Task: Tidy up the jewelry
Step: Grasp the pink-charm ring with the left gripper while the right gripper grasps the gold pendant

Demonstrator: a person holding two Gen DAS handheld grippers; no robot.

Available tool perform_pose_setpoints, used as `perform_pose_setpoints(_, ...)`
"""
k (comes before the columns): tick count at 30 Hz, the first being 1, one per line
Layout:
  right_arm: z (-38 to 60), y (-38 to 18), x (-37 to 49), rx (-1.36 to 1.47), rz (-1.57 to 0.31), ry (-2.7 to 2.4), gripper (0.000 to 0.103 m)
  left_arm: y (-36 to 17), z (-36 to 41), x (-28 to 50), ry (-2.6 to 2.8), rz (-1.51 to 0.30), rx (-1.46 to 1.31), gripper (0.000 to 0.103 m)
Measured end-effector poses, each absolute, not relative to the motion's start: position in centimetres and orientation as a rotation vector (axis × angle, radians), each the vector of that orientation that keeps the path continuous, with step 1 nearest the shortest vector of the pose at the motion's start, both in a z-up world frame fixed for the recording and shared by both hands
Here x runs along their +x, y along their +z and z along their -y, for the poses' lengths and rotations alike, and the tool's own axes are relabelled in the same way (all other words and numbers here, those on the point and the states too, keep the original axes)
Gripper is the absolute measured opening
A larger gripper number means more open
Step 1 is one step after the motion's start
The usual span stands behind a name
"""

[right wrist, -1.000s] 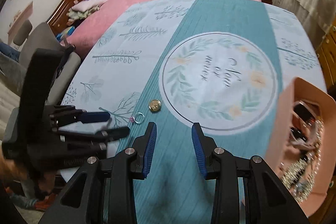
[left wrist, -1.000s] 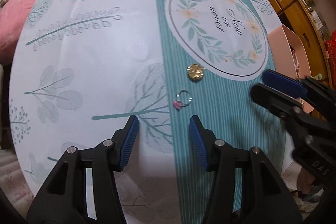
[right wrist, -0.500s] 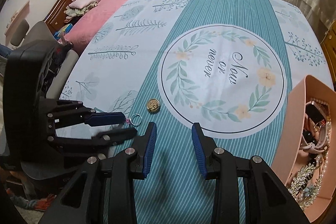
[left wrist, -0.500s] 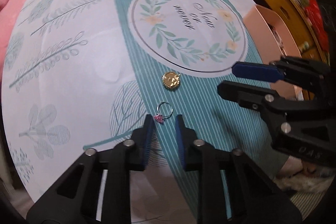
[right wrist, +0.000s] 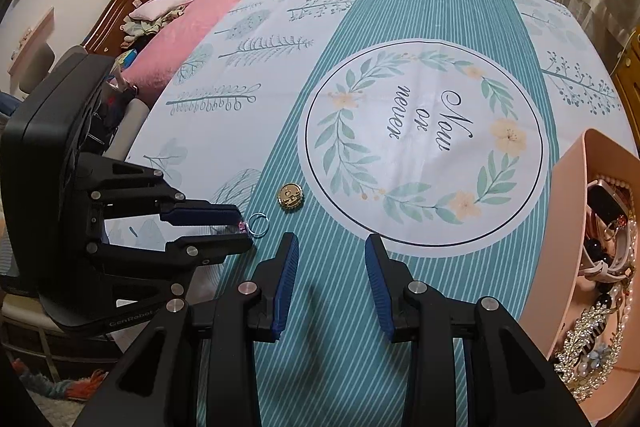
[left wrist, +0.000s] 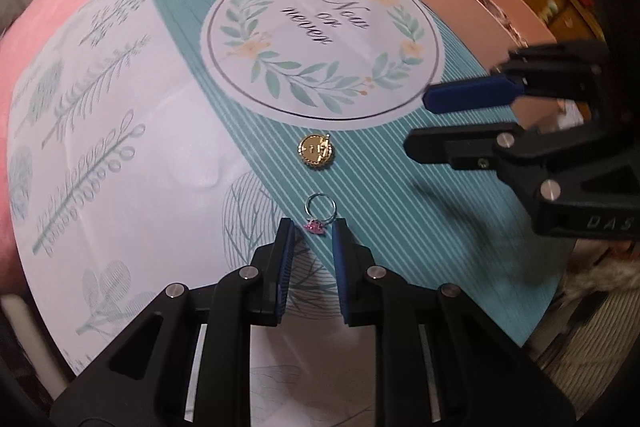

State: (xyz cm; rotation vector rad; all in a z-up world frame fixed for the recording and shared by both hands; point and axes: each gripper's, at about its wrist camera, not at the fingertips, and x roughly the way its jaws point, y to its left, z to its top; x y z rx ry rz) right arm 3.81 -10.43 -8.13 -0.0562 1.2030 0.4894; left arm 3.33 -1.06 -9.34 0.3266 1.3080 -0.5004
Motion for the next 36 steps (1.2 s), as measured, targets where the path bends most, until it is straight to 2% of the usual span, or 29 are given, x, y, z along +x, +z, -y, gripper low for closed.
perform_pose_setpoints(5, 10.0, -8.5, 3.7, -0.058, -1.206, 0.499, 0.035, -9.5, 2.0, 3.1, -0.535, -1.267, 0.441, 0.016)
perform_pose_setpoints(7, 9.7, -8.7, 3.9, -0.056, -1.207, 0.502, 0.035, -9.4, 2.2, 3.0, -0.544, -1.251, 0.452, 0.009)
perform_pose_setpoints(10, 9.4, -8.9, 4.2, -0.061, -1.211, 0.508, 0.035, -9.4, 2.3, 2.7, -0.534, -1.224, 0.449, 0.008)
perform_pose_setpoints(20, 6.5, -10.5, 5.4, -0.149, -1.213, 0.563, 0.035, -8.6, -1.6, 2.2, -0.372, -1.239, 0.197, 0.008)
perform_pose_setpoints(27, 3.0, -10.9, 5.2, -0.332, -1.138, 0.561, 0.035, -8.5, -4.8, 2.0, -0.27, -1.259, 0.015, 0.008)
perform_pose_setpoints(30, 1.9, -11.0, 4.7, -0.42, -1.106, 0.54, 0.027, -8.4, -5.3, 1.6, -0.261, -1.263, 0.0, 0.008)
perform_pose_setpoints(31, 1.8, -11.0, 4.7, -0.417, -1.104, 0.546, 0.018, -8.3, -5.4, 1.4, -0.259, -1.263, 0.002, 0.008)
perform_pose_setpoints(36, 2.9, -10.0, 4.6, -0.372, -1.099, 0.515, 0.018, -7.0, -5.4, 1.2, -0.268, -1.246, -0.012, 0.008)
